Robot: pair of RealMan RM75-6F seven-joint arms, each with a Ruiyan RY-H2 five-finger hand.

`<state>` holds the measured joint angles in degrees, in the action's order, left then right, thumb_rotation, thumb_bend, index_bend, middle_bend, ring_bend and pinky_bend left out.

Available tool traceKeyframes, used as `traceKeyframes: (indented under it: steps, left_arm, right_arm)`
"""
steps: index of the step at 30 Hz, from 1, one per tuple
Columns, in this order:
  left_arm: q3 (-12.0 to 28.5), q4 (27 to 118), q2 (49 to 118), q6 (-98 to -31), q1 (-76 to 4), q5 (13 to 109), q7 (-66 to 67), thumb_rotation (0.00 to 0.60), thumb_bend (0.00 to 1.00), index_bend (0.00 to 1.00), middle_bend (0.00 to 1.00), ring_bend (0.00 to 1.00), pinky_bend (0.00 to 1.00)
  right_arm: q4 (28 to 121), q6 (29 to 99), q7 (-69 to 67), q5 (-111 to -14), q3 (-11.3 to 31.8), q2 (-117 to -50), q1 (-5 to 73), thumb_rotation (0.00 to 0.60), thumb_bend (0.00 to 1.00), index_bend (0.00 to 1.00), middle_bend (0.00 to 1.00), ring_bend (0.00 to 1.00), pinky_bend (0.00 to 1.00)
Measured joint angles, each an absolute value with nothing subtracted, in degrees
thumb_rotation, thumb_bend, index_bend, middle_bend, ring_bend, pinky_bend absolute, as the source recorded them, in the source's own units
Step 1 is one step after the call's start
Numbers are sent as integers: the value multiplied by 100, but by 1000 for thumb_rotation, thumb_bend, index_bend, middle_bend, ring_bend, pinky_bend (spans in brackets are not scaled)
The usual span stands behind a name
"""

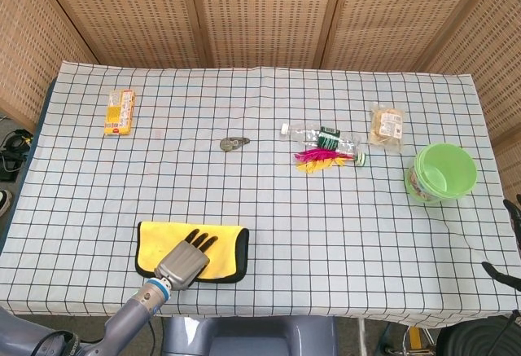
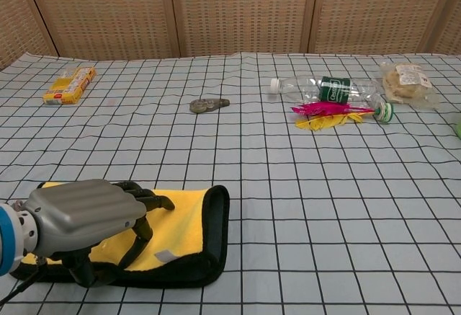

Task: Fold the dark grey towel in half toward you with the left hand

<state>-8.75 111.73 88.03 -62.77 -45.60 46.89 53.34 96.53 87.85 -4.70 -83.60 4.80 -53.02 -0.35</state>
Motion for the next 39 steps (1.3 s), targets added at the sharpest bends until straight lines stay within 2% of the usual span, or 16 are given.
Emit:
traceKeyframes:
  steps: [5,7,12,15,17,23,25,27,30,36,39]
  left_arm:
    - [-893,11193,8777,-6250,-4561,4686,5285,600,436,507,0,0,0]
    - [-901,11214,8752,-6220,-4564,4692,5256,600,430,430,0,0,0]
    - [-925,11335,8595,-6103,-4567,4800,5050,600,416,133,0,0,0]
    - [-933,11456,8432,-6036,-4546,4922,4820,600,411,43,0,0,0]
    - [-943,11541,8301,-5996,-4525,5037,4660,600,410,17,0,0,0]
    - [-958,11781,7874,-5990,-4400,5581,4140,600,395,0,0,0,0]
    - [-952,11808,7774,-6027,-4341,5813,3976,600,324,0,0,0,0]
    - [-939,11807,7664,-6103,-4256,6126,3757,600,187,0,0,0,0]
    - [-913,11754,7517,-6222,-4126,6546,3410,600,57,0,0,0,0]
    - [-858,11360,7400,-6369,-3915,7340,2614,600,50,5,0,0,0]
    - [-872,11130,7415,-6225,-3900,7720,2197,600,59,58,0,0,0]
  right_arm:
    - [9657,8790,-480,-8364,478,-5296,-39,600,0,0,0,0,0]
    - [9657,8793,-479,-8367,477,-5296,-40,600,0,0,0,0,0]
    - [9668,8800,-475,-8375,474,-5290,-43,600,0,0,0,0,0]
    - [9671,8810,-476,-8382,473,-5289,-47,600,0,0,0,0,0]
    - [9672,8810,-474,-8387,469,-5290,-48,600,0,0,0,0,0]
    - [9682,8821,-461,-8407,464,-5291,-50,600,0,0,0,0,0]
    - [9686,8827,-451,-8416,461,-5293,-52,600,0,0,0,0,0]
    - [9691,8830,-445,-8427,455,-5294,-53,600,0,0,0,0,0]
    - [9700,8836,-430,-8445,450,-5295,-54,600,0,0,0,0,0]
    - [9726,8861,-393,-8495,435,-5299,-57,600,0,0,0,0,0]
    - [9747,8885,-371,-8527,429,-5300,-60,600,0,0,0,0,0]
